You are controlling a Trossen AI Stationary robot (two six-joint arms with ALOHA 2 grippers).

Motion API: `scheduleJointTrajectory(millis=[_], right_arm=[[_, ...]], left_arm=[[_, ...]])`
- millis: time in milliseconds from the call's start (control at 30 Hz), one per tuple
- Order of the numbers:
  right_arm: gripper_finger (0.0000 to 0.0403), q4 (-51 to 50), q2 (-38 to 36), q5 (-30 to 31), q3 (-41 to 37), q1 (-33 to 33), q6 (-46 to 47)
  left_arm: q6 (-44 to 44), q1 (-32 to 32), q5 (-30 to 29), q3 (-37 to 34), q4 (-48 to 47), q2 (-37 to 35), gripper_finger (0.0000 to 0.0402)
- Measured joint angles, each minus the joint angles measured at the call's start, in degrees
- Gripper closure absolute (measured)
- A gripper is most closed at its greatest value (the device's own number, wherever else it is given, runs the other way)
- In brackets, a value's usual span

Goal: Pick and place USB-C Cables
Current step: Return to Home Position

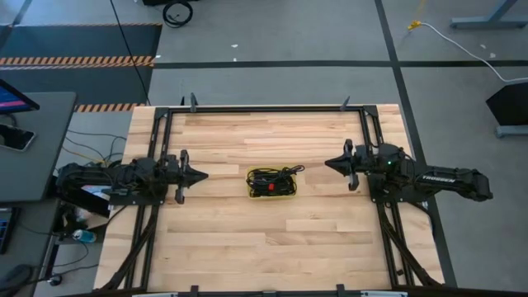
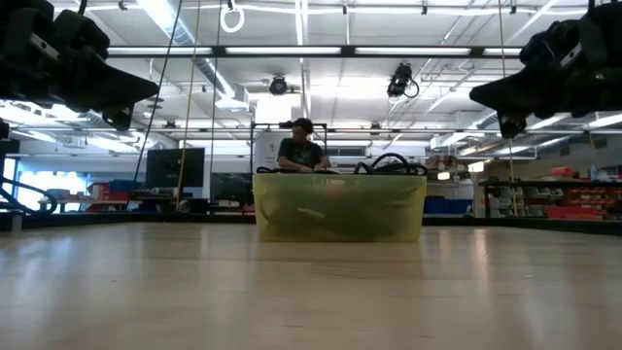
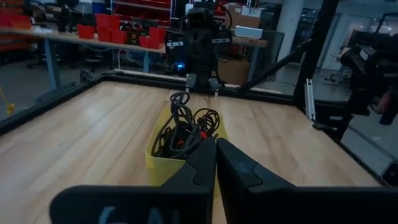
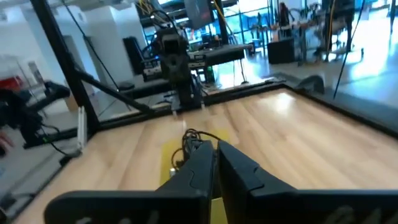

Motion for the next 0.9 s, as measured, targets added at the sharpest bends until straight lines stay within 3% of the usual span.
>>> scheduleJointTrajectory(millis=[267,500,733,900], right_arm=[[0.0374,1.7,0.0,-0.1,0.0,-0.1,-10.5],[0.0373,22.7,-0.1,-16.5,0.5,2.8,-14.9],[0.0371,6.0,0.2,-11.1,1.3,9.2,-16.1],[0.0371,5.2,0.8,-6.0,1.3,13.7,-21.9]], left_arm=[[2.7,0.0,-0.3,0.0,0.3,0.0,0.0379],[4.2,0.0,-0.5,0.0,1.2,0.0,0.0379],[4.1,0.0,-0.3,0.0,1.5,0.0,0.0379],[4.0,0.0,-0.2,0.0,1.6,0.0,0.0379]])
